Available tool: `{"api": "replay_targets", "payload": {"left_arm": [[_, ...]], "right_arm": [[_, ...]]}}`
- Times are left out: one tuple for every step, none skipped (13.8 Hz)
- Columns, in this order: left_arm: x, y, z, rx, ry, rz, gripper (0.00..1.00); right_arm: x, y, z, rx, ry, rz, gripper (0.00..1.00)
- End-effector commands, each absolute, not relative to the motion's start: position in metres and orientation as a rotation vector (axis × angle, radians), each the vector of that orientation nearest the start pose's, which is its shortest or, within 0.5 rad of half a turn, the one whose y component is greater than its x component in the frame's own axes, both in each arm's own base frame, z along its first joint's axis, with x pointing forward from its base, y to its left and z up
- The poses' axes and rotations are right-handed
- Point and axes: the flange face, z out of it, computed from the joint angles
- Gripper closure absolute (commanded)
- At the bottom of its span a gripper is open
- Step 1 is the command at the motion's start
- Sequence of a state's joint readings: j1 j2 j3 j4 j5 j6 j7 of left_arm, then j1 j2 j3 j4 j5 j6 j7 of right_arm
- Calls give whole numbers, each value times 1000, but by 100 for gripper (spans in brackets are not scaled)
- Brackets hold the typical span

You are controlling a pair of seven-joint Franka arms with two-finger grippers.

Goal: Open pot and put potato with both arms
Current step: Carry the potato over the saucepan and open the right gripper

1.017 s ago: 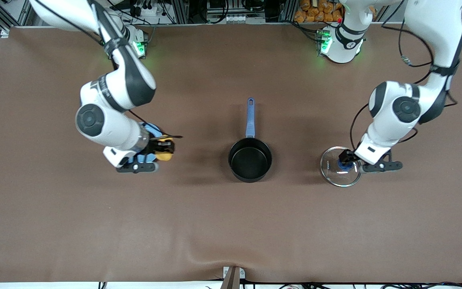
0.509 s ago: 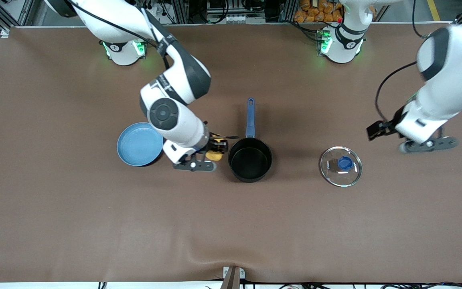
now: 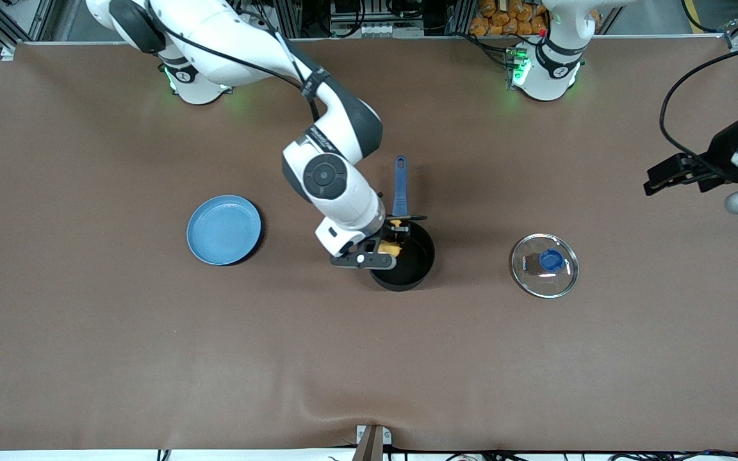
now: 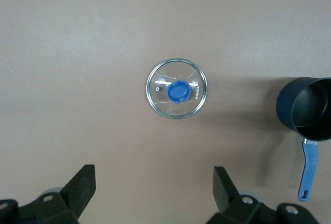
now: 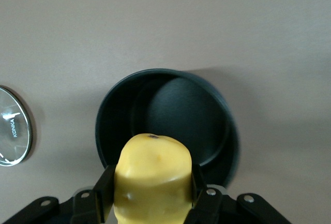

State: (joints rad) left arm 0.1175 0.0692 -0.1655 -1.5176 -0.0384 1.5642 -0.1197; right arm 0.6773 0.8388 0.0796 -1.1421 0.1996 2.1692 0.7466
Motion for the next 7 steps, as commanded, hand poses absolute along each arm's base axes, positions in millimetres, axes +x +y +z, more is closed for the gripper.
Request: {"api": "replay_targets", "payload": {"left_arm": [[571, -28, 626, -3201, -93, 48, 0], [569, -28, 631, -3200, -93, 33, 0], [567, -28, 630, -3199, -100, 43, 0], [568, -30, 631, -3204, -99, 41, 0], [567, -32, 633, -3209, -92, 37, 0], [567, -35, 633, -3210, -97, 38, 0], [566, -37, 633, -3210, -94, 38, 0]], "right_arm": [[586, 542, 295, -2826, 206, 0, 100], [584, 545, 285, -2837, 198, 5, 100], [581, 548, 274, -2848, 191, 13, 100], [577, 554, 266, -2850, 180, 4, 100], [573, 560, 258, -2857, 168, -12, 100], [571, 563, 253, -2855, 164, -26, 100], [570, 564, 250, -2853, 164, -30, 100]]}}
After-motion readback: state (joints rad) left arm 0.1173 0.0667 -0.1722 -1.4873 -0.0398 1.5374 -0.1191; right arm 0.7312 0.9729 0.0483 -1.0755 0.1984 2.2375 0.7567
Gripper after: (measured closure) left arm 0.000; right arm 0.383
